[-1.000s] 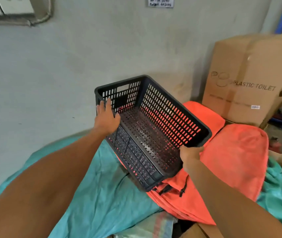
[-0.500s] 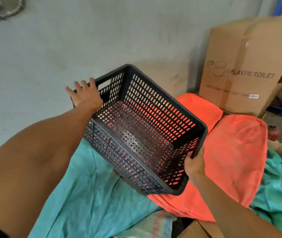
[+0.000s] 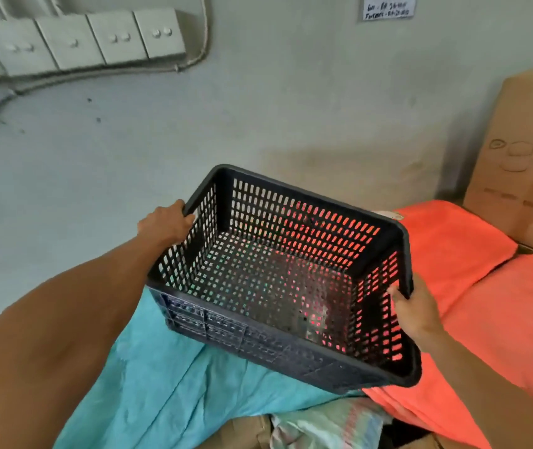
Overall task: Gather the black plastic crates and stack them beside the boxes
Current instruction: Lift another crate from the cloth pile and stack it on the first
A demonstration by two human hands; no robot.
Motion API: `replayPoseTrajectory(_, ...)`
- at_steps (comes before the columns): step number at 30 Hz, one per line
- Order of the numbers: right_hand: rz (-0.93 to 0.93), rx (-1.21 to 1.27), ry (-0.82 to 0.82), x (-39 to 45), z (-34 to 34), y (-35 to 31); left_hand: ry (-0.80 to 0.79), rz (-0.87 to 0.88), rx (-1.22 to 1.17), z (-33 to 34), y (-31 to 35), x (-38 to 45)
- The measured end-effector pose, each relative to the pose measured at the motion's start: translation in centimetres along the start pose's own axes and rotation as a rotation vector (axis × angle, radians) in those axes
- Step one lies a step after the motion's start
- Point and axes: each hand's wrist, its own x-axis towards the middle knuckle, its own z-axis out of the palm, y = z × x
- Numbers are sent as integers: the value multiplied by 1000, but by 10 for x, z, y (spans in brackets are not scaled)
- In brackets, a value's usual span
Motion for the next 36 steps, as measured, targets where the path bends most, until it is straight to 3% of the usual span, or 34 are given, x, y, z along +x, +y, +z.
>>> replayPoseTrajectory(5, -39, 269, -227, -52, 18, -61, -21, -186, 3, -5, -109, -78)
replayPoseTrajectory(11, -155, 340, -386, -162, 33, -129, 60, -465, -345, -13, -237, -206)
replayPoseTrajectory(13, -96, 357, -429, -199, 37, -144, 65, -507, -440, -25, -277, -253)
replayPoseTrajectory(18, 254, 236, -676, -288, 59, -159, 97, -633, -538, -32, -355, -376)
replayPoseTrajectory(28, 98, -144, -683, -409, 125, -67, -163, -937, -510, 58, -425, -548)
replayPoseTrajectory(36, 195, -276, -684, -449, 136, 28, -202, -951, -550, 124, -419, -606)
